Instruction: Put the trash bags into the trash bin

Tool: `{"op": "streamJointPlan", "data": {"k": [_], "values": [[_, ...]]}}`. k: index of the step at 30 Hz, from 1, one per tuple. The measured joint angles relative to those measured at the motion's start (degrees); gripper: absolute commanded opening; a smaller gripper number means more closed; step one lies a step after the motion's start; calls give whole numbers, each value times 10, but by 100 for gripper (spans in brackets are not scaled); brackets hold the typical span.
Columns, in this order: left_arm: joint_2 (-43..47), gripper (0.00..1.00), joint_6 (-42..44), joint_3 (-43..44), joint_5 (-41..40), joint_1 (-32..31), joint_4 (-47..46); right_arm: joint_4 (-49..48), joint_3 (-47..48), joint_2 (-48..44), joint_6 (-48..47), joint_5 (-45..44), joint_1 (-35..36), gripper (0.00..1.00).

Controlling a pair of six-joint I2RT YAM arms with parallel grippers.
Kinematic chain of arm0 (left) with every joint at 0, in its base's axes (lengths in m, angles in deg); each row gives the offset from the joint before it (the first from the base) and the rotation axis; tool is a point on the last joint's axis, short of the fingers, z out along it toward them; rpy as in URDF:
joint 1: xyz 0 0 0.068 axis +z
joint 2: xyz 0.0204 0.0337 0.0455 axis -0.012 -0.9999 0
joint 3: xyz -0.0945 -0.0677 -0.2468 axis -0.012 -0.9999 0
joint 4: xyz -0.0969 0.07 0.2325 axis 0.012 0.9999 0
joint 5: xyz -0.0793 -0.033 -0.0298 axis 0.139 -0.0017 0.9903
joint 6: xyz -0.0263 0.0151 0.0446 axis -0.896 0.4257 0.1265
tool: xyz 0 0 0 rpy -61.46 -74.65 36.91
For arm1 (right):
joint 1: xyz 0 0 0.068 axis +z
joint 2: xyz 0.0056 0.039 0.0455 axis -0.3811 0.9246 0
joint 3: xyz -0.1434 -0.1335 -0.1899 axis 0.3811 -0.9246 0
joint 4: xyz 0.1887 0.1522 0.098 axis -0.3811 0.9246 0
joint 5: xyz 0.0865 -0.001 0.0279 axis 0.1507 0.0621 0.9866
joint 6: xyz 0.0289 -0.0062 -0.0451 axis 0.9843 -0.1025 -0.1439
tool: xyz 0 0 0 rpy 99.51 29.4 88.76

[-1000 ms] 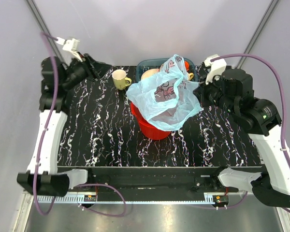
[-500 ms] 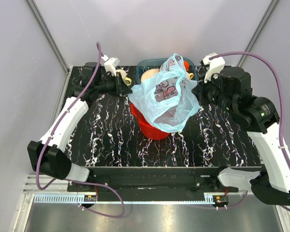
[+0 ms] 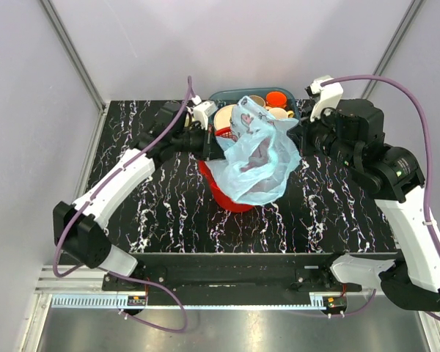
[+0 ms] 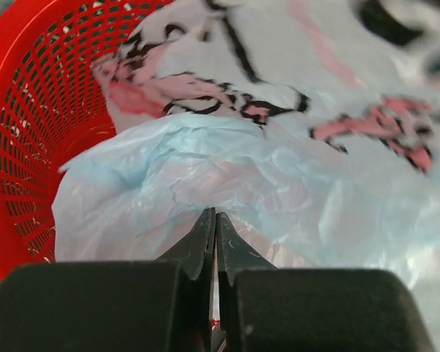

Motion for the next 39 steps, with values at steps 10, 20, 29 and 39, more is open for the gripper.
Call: {"op": "streamJointPlan", "data": {"k": [10, 20, 29, 39], "values": [[-90, 33, 7, 18, -63, -21, 40, -15, -6, 4, 14, 21, 0, 0], [4, 64, 23, 61, -68, -25, 54, -19, -36, 13, 13, 8, 0, 0], [156, 74, 103, 105, 20, -1, 40, -19, -57, 12, 7, 11, 0, 0], [154, 86, 355, 153, -66, -305, 177, -19, -59, 33, 8, 24, 0, 0]]}}
